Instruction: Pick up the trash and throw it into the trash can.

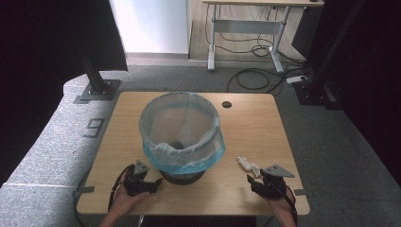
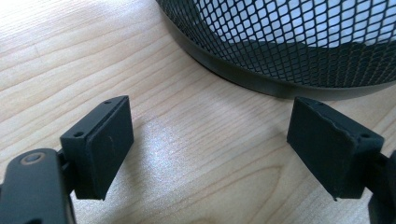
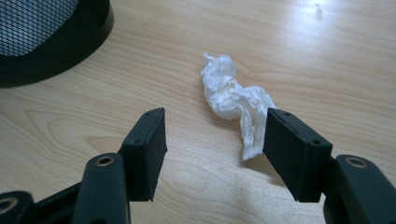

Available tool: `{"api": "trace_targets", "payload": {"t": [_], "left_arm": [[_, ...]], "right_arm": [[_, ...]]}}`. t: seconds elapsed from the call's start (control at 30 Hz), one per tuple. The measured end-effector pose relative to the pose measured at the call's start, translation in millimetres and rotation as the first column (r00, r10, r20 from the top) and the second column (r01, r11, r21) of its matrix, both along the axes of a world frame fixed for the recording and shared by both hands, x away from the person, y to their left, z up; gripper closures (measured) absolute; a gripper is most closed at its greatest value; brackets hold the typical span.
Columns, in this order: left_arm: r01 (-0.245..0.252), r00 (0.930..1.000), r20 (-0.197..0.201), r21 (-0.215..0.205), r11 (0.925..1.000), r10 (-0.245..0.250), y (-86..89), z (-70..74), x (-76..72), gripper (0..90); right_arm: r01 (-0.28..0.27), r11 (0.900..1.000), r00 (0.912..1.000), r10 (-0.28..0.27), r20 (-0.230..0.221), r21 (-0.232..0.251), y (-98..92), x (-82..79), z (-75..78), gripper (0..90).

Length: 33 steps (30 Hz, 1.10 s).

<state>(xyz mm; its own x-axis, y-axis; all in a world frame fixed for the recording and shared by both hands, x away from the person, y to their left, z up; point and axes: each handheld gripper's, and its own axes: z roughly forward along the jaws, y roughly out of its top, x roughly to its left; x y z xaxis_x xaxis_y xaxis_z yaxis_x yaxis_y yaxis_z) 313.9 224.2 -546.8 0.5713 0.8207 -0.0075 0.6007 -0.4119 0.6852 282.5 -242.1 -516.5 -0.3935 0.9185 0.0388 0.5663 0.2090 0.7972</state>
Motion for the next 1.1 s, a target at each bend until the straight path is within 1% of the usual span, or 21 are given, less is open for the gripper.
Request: {"api": "trace_targets", "payload": {"t": [0.3, 0.33, 0.47, 0.57, 0.83, 0.87, 0.9, 0.93, 1.1], "left_arm": [[-0.001, 1.0, 0.0, -0.002, 1.0, 0.001, -0.1, -0.1, 0.0, 14.5], [-0.001, 1.0, 0.0, -0.001, 1.0, 0.001, -0.1, -0.1, 0.0, 14.5], [-0.001, 1.0, 0.0, -0.002, 1.0, 0.001, -0.1, -0.1, 0.0, 14.5], [-0.002, 1.0, 0.0, -0.001, 1.0, 0.002, -0.2, -0.1, -0.1, 14.5], [-0.002, 1.0, 0.0, -0.001, 1.0, 0.002, -0.3, 0.0, -0.2, 14.6], [-0.002, 1.0, 0.0, -0.001, 1.0, 0.002, -0.3, 0.0, -0.2, 14.6], [-0.002, 1.0, 0.0, -0.001, 1.0, 0.002, -0.3, -0.1, -0.2, 14.6], [-0.002, 1.0, 0.0, -0.001, 1.0, 0.002, -0.3, -0.1, -0.2, 14.6], [-0.002, 1.0, 0.001, -0.002, 1.0, 0.002, -0.3, -0.1, -0.2, 14.6]], "right_arm": [[0.016, 1.0, 0.9998, -0.016, -0.009, -0.005, -2.7, 11.9, -6.8, 38.7], [0.014, 1.0, 0.9999, -0.014, -0.006, -0.011, -1.4, 14.5, -7.7, 38.7], [0.014, 1.0, 0.9999, -0.014, -0.004, -0.008, 1.0, 18.1, -8.1, 38.6], [0.011, 1.0, 0.9999, -0.011, -0.006, -0.015, 4.1, 21.5, -8.9, 38.5], [0.011, 0.999, 0.9997, -0.012, -0.023, -0.042, 12.3, 34.7, -15.2, 37.8], [0.011, 0.999, 0.9997, -0.012, -0.023, -0.042, 12.3, 34.7, -15.2, 37.8], [0.014, 0.999, 0.9994, -0.016, -0.029, -0.038, 12.7, 38.6, -17.4, 37.7], [0.014, 0.999, 0.9994, -0.016, -0.029, -0.038, 12.7, 38.6, -17.4, 37.7], [0.029, 0.999, 0.9984, -0.031, -0.047, -0.039, 12.7, 49.6, -23.7, 37.7]]}}
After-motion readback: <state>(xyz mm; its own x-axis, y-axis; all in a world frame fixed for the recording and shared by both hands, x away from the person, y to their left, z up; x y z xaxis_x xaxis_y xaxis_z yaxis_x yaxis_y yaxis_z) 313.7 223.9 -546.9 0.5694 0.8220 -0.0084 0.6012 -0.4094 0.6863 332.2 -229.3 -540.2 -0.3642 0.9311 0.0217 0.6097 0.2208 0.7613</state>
